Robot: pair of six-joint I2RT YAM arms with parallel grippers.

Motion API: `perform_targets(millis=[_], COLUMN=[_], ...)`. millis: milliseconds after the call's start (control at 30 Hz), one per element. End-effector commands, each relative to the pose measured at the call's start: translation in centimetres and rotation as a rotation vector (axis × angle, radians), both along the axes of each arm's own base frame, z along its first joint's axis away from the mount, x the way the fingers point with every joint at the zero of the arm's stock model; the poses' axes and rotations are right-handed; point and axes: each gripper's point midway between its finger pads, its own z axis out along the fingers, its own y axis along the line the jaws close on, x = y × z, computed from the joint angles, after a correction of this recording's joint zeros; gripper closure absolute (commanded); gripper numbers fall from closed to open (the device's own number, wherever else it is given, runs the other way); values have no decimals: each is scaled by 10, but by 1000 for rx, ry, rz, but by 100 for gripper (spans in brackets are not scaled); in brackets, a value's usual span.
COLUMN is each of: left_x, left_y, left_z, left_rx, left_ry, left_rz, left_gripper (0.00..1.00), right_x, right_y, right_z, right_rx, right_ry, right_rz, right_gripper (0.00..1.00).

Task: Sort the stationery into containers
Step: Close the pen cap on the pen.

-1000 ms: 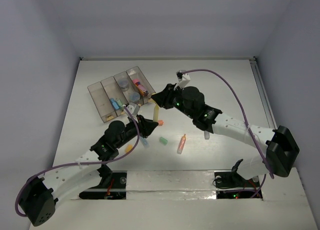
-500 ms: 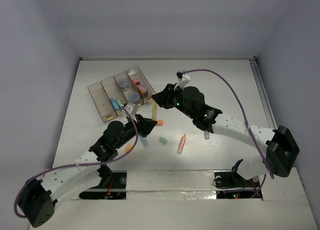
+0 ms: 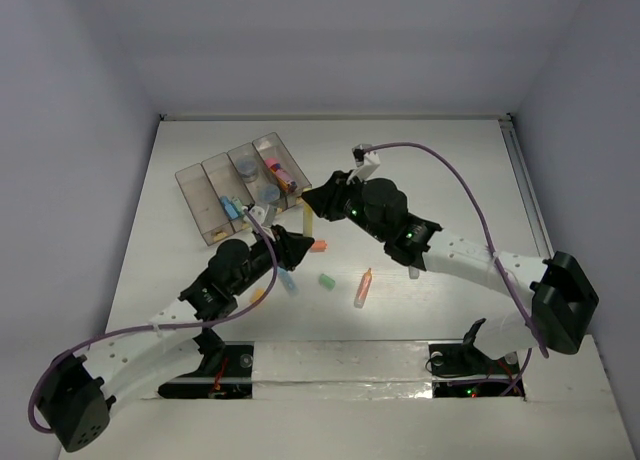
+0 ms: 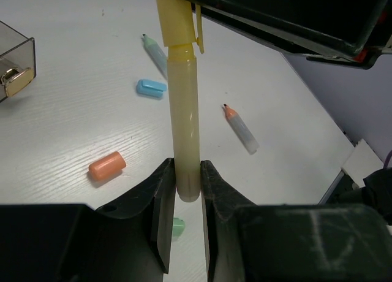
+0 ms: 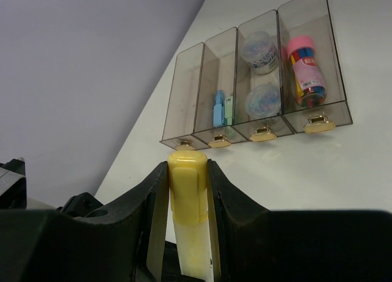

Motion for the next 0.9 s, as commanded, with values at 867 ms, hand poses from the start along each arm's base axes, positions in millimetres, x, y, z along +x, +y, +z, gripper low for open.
perform_targets(millis=[867], left_x=[4], left_y=[-2], left_z=[118], left_rx=[-198], left_ry=[-226], left_rz=[9], left_gripper=[100], right_x=[-63], right_y=[11], right_z=[-21], right_rx=[-56], right_ry=[9], right_rz=[273], right_gripper=[84])
